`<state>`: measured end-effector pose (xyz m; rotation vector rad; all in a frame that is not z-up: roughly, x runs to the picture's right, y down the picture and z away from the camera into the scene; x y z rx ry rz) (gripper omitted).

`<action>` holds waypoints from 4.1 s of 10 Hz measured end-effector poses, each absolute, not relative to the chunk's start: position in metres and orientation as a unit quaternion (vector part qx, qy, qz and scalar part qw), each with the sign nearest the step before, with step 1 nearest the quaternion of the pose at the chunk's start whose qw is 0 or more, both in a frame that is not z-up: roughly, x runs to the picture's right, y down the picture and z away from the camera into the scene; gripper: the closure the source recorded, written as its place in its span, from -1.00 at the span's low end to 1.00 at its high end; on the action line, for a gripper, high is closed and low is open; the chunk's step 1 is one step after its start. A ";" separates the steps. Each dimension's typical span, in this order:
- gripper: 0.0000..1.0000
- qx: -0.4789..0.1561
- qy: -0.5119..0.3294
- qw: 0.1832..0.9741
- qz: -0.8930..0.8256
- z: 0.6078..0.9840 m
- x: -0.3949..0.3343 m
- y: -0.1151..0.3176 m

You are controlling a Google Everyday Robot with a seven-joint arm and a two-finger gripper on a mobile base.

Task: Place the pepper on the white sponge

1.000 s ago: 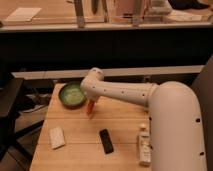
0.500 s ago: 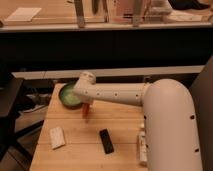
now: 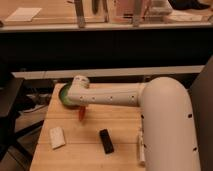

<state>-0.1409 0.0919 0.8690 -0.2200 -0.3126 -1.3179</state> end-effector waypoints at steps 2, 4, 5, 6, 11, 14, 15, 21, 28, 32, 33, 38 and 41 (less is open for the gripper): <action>0.91 -0.100 -0.146 0.769 -0.614 0.864 -0.145 0.096; 0.91 -0.094 -0.152 0.756 -0.629 0.855 -0.166 0.103; 0.91 -0.092 -0.153 0.751 -0.636 0.852 -0.170 0.107; 0.91 -0.090 -0.153 0.748 -0.639 0.851 -0.173 0.109; 0.91 -0.089 -0.166 0.729 -0.658 0.844 -0.197 0.117; 0.91 -0.092 -0.171 0.718 -0.668 0.844 -0.199 0.124; 0.91 -0.092 -0.173 0.714 -0.672 0.843 -0.206 0.126; 0.91 -0.092 -0.187 0.690 -0.693 0.840 -0.227 0.141; 0.91 -0.091 -0.200 0.671 -0.708 0.836 -0.247 0.154; 0.91 -0.090 -0.209 0.654 -0.722 0.831 -0.262 0.160; 0.91 -0.089 -0.210 0.651 -0.724 0.830 -0.265 0.161; 0.91 -0.090 -0.216 0.641 -0.731 0.823 -0.272 0.170; 0.91 -0.091 -0.221 0.635 -0.735 0.818 -0.275 0.176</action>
